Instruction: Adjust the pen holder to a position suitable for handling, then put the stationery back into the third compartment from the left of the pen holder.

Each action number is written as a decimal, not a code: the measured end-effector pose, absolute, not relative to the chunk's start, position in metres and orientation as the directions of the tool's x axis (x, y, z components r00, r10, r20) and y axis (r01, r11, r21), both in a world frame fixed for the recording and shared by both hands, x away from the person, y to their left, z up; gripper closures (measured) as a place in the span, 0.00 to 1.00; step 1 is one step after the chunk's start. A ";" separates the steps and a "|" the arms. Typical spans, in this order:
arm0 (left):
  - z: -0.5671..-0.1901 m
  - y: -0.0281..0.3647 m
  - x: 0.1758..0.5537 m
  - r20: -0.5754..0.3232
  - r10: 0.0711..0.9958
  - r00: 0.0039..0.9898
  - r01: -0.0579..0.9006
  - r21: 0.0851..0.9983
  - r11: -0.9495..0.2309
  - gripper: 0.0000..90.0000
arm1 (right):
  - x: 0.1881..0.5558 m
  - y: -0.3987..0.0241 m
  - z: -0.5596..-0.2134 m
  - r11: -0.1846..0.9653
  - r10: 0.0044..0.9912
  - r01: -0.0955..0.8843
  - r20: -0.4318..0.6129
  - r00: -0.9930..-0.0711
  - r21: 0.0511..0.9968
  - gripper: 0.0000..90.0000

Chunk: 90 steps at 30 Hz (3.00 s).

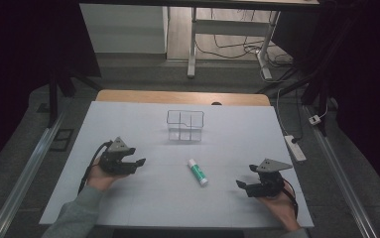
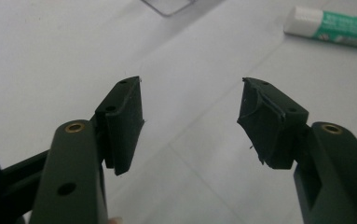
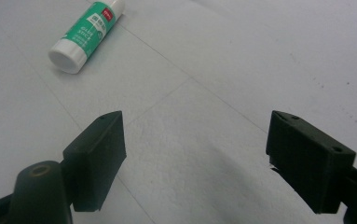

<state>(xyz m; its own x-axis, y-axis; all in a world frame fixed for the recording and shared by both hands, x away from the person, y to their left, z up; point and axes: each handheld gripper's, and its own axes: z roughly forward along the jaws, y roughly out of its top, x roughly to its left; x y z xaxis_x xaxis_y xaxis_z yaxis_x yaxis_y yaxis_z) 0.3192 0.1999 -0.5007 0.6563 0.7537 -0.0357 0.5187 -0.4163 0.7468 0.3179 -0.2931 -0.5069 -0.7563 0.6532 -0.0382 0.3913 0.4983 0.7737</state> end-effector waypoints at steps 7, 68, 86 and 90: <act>-0.506 0.220 0.286 -0.026 0.763 0.646 0.519 0.748 -0.414 0.41 | 0.318 -0.294 -0.507 0.495 0.655 0.390 -0.039 -0.754 0.776 0.21; -0.516 0.232 0.273 -0.018 0.770 0.637 0.542 0.721 -0.432 0.35 | 0.339 -0.224 -0.473 0.491 0.647 0.439 0.023 -0.762 0.753 0.27; -0.516 0.232 0.273 -0.015 0.770 0.638 0.540 0.722 -0.432 0.34 | 0.348 -0.183 -0.461 0.509 0.602 0.426 0.045 -0.797 0.748 0.28; -0.516 0.232 0.273 -0.013 0.767 0.641 0.539 0.720 -0.438 0.34 | 0.351 -0.172 -0.460 0.520 0.595 0.427 0.045 -0.803 0.740 0.28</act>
<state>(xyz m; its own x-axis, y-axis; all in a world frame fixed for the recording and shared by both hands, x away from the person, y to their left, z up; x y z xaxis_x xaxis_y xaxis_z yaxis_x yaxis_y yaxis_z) 0.2727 0.2318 -0.5164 0.6411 0.7673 -0.0128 0.5385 -0.4379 0.7199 0.3507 -0.1724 -0.4601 -0.8026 0.5948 0.0454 0.4271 0.5198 0.7399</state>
